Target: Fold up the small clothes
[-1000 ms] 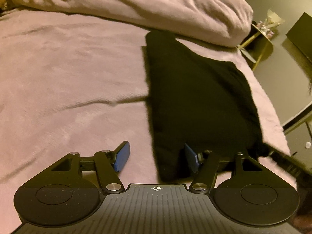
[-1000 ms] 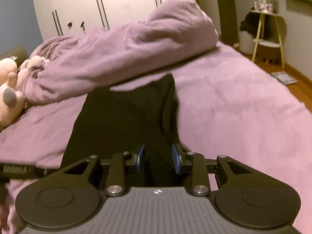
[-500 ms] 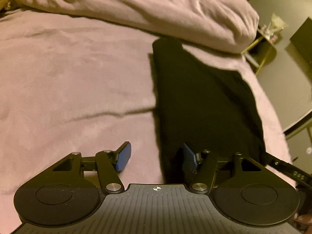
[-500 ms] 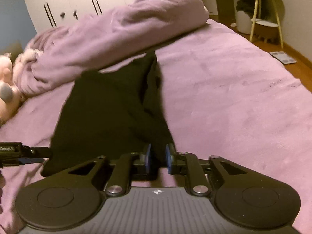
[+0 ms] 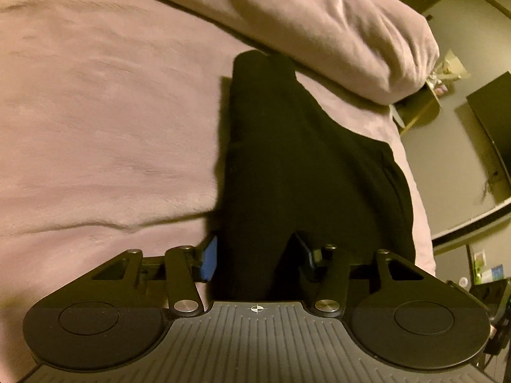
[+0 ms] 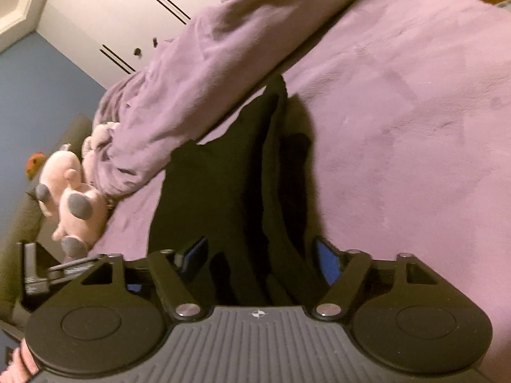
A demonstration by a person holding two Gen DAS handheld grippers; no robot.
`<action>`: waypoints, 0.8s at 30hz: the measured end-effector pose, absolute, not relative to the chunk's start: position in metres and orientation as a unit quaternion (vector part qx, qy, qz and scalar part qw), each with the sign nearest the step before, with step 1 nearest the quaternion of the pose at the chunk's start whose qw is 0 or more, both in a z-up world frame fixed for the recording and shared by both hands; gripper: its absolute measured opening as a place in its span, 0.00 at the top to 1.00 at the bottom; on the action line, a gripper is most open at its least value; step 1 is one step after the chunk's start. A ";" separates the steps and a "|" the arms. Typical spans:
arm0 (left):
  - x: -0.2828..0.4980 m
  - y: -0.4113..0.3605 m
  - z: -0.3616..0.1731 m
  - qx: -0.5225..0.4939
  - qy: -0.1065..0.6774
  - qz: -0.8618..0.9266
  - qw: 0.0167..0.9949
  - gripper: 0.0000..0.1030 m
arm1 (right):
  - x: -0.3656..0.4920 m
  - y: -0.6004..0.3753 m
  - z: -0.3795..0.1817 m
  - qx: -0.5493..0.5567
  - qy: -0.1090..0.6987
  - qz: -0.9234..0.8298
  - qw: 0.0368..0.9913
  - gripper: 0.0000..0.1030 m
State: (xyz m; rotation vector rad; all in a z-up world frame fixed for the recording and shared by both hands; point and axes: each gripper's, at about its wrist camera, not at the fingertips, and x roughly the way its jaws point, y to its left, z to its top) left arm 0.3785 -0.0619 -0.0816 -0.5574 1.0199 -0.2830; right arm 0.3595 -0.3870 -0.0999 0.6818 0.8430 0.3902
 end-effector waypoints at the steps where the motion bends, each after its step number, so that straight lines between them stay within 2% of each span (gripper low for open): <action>1: 0.379 -0.064 -0.081 -0.258 0.479 -0.134 0.828 0.46 | 0.361 -0.388 -0.102 0.330 0.402 0.184 0.834 0.51; 7: 0.383 -0.066 -0.082 -0.256 0.480 -0.140 0.827 0.43 | 0.363 -0.388 -0.107 0.349 0.396 0.193 0.827 0.53; 10: 0.382 -0.069 -0.080 -0.241 0.479 -0.141 0.833 0.55 | 0.364 -0.384 -0.106 0.335 0.400 0.188 0.832 0.61; 12: 0.382 -0.069 -0.078 -0.237 0.476 -0.141 0.835 0.69 | 0.365 -0.382 -0.105 0.330 0.401 0.186 0.834 0.67; 14: 0.380 -0.068 -0.073 -0.239 0.469 -0.150 0.837 0.75 | 0.365 -0.379 -0.103 0.323 0.404 0.181 0.837 0.69; 21: 0.356 -0.036 -0.037 -0.230 0.450 -0.170 0.846 0.77 | 0.356 -0.368 -0.093 0.371 0.408 0.199 0.810 0.73; 24: 0.329 -0.002 -0.031 -0.224 0.466 -0.145 0.844 0.77 | 0.340 -0.338 -0.087 0.351 0.426 0.234 0.800 0.73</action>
